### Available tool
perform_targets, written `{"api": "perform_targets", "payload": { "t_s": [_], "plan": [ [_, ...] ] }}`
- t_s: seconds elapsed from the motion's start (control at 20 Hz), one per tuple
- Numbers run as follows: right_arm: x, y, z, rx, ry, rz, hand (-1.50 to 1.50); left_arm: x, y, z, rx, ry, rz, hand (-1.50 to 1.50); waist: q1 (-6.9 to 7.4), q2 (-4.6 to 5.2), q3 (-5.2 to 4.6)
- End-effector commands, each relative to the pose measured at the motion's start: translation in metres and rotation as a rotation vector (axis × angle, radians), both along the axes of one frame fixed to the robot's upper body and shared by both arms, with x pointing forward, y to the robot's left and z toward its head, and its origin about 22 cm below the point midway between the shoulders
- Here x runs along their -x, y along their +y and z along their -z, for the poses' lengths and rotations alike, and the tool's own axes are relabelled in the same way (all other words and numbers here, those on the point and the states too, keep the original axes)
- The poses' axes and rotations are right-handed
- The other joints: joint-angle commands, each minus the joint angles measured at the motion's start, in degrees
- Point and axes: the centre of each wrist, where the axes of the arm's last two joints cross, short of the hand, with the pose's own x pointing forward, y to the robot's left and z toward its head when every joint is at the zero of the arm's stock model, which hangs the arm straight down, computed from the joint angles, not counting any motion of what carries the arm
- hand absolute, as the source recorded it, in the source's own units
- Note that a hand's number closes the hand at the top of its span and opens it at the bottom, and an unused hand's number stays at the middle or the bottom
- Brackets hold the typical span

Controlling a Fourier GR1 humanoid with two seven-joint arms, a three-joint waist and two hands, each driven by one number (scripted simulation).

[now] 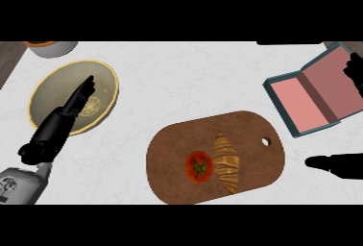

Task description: Pick the croissant from the cutting board and place it in the cardboard box

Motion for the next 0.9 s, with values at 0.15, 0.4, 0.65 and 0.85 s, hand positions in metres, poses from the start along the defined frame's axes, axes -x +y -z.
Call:
{"api": "perform_targets", "payload": {
  "t_s": [0.15, 0.4, 0.65, 0.85],
  "plan": [
    [0.012, -0.008, -0.008, 0.34, -0.083, -0.144, -1.5, -0.006, -0.016, -0.001, -0.009, -0.013, 0.024, 0.0, 0.46, 0.15, -0.02],
    [0.032, 0.024, -0.025, 0.591, 0.045, -0.192, -1.5, -0.018, -0.003, -0.012, 0.005, 0.012, 0.018, 0.0, -0.06, 0.06, -0.18],
    [0.045, 0.065, -0.032, 0.81, 0.14, -0.22, -1.5, -0.014, -0.022, -0.012, -0.004, 0.012, 0.062, 0.0, 1.51, 0.16, -0.21],
    [0.052, 0.098, -0.039, 0.906, 0.187, -0.207, -1.5, -0.022, -0.004, -0.028, 0.002, 0.003, 0.063, 0.0, 2.12, 0.19, -0.19]
  ]
}}
